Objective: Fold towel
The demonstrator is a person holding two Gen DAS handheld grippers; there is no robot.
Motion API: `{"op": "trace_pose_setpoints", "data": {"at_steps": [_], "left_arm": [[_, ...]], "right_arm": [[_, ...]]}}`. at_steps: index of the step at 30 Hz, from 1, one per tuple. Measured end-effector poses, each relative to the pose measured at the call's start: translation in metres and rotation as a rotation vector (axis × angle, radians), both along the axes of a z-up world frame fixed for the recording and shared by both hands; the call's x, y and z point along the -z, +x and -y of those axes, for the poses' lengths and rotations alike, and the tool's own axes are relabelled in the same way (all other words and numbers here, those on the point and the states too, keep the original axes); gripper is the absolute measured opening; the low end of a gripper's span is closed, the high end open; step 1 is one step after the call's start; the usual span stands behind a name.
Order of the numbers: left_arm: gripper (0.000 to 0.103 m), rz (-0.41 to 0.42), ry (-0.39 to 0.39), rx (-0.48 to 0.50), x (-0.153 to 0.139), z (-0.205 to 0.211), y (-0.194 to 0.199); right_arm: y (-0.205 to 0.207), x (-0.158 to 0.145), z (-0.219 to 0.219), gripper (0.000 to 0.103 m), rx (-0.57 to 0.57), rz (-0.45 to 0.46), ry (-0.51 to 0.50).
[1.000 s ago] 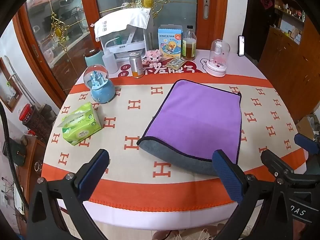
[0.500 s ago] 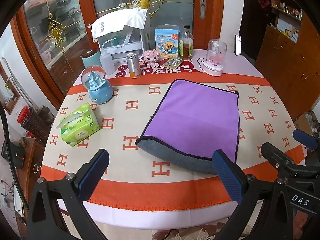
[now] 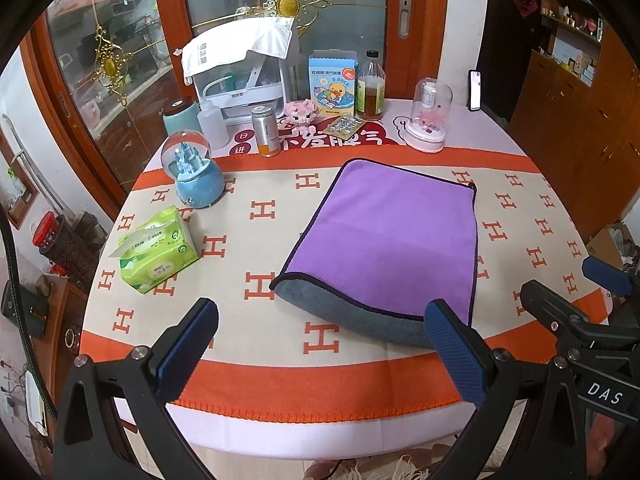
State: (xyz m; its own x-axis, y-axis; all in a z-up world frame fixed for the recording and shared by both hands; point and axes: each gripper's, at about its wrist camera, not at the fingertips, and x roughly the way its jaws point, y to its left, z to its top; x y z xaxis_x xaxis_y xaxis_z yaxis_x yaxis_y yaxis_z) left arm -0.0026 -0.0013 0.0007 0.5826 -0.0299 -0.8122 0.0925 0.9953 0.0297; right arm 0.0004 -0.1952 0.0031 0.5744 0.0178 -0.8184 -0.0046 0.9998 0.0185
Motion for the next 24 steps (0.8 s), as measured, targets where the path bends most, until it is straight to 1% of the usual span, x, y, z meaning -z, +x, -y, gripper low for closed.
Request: {"op": "trace_pose_setpoints", "data": {"at_steps": [24], "left_arm": [[0.102, 0.006, -0.006, 0.004, -0.0035, 0.0012, 0.0008]], "right_arm": [[-0.0013, -0.0027, 0.0000, 0.096, -0.002, 0.006, 0.014]]}}
